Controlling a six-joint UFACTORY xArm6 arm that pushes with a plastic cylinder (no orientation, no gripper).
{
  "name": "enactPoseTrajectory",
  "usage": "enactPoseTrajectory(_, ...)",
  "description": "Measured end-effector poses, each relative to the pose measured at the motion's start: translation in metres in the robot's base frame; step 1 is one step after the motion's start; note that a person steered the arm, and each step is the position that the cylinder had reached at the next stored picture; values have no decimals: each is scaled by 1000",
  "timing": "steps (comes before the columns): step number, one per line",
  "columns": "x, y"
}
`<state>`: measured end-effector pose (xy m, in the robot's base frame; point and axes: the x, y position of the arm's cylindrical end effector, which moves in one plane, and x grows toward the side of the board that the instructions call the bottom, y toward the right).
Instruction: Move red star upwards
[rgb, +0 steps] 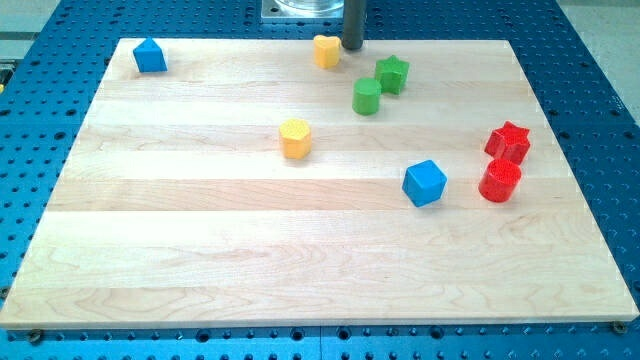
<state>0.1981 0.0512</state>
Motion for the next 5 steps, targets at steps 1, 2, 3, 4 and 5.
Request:
enactPoseTrajectory(1, 11, -2)
enactPoseTrajectory(2, 15, -20)
enactPoseTrajectory(3, 9, -10)
enactPoseTrajectory(4, 9, 30)
enactPoseTrajectory(5, 20, 77)
